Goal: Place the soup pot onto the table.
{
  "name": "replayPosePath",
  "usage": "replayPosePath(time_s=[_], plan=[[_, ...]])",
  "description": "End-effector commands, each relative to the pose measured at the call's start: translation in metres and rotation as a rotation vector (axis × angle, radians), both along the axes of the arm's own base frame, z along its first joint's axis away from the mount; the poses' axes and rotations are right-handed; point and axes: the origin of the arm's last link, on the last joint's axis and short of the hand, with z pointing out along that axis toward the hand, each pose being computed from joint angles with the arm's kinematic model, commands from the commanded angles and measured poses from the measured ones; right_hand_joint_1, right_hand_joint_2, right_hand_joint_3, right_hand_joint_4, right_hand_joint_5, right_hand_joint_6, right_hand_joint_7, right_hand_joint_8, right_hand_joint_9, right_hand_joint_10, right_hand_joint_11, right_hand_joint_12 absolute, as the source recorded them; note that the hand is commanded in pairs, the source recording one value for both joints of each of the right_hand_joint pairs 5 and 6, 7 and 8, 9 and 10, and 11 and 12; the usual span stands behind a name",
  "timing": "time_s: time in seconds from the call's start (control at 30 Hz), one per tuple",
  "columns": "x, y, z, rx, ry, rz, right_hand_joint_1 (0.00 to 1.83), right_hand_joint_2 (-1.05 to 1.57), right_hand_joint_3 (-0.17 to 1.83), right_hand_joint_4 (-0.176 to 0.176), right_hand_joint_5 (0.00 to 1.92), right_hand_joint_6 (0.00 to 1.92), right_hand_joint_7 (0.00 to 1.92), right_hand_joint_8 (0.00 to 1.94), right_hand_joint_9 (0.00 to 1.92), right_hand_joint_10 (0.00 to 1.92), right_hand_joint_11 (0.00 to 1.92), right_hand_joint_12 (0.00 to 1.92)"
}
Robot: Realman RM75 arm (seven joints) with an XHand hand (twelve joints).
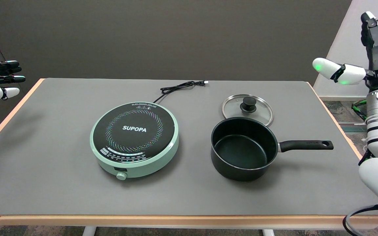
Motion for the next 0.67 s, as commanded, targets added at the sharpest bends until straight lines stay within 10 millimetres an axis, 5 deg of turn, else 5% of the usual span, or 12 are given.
replayPosePath(time_s=[0.03,0.67], plan=[[0.038,-0.002,-0.037,0.120,-0.071,0.196,0.89,0.02,0.49,0.095,0.15,0.15,0.15,0.15,0.15,0.15,0.15,0.15],[0.036,-0.019,-0.065,0.145,-0.031,0.164,0.93,0.00,0.57,0.079,0.16,0.16,0.16,0.16,0.16,0.16,0.16,0.16]])
